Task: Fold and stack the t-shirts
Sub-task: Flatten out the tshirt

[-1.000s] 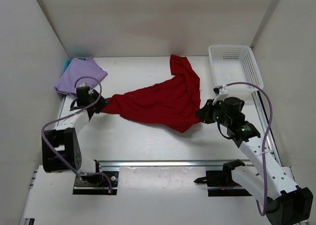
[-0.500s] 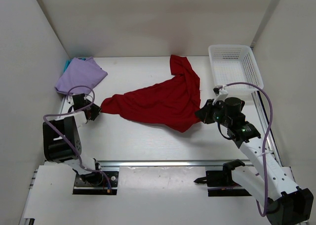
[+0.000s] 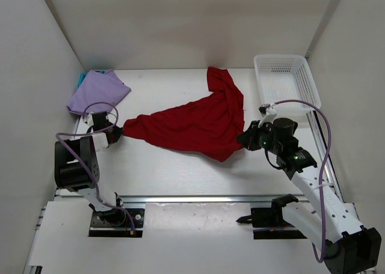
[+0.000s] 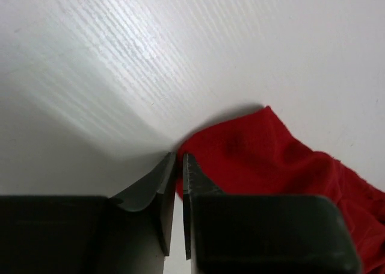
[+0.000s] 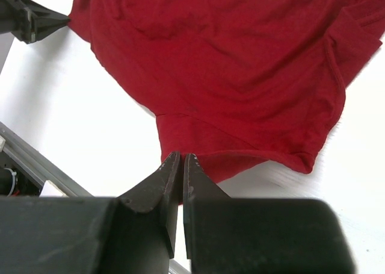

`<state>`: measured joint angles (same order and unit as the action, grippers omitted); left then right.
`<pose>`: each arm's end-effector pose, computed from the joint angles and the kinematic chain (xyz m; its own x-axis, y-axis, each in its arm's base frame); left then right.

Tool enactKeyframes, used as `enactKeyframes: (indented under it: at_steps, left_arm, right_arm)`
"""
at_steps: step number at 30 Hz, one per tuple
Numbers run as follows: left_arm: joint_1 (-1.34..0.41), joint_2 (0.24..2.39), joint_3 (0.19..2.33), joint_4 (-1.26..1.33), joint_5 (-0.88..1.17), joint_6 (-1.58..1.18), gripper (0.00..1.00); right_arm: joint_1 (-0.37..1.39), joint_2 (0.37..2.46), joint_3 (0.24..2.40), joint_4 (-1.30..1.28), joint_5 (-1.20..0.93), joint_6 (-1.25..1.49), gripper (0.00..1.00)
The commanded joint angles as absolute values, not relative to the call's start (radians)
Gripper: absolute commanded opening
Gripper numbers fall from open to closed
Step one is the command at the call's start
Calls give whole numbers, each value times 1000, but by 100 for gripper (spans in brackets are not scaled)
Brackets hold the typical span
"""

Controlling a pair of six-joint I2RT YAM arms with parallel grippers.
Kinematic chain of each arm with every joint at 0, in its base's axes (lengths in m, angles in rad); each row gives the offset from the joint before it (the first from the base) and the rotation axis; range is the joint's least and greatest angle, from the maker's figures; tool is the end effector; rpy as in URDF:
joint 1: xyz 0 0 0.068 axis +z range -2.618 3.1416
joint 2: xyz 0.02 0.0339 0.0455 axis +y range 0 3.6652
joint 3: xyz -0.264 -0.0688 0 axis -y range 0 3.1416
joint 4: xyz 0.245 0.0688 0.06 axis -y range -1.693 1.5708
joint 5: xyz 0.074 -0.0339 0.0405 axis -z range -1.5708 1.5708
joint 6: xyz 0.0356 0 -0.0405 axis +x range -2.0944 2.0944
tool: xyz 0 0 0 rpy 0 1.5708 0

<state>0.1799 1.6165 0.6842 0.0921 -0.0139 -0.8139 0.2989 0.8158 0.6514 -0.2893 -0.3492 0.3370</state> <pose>0.2945 0.0541 0.1346 -0.3665 -0.8055 -0.4657 -0.6618 0.5775 -0.4780 0.1753 0.0668 0.2778 -0.5840 0.1452 -0.7987 -0.4000 0.8047 0.4387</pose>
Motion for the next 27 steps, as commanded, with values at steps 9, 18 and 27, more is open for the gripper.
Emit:
enactKeyframes:
  at_steps: [9,18,27]
  left_arm:
    - [134,1577,755,106,-29,-772,0]
    - [-57,1176,983,-214,152,-624,0]
    - [135,1006,1447,-393,469,-686,0]
  right_arm:
    - [266,819,661,-238,-351,331,0]
    - [378,795,967,-500,-23,295,0]
    - [612,1042,1911,-958,423,198,0]
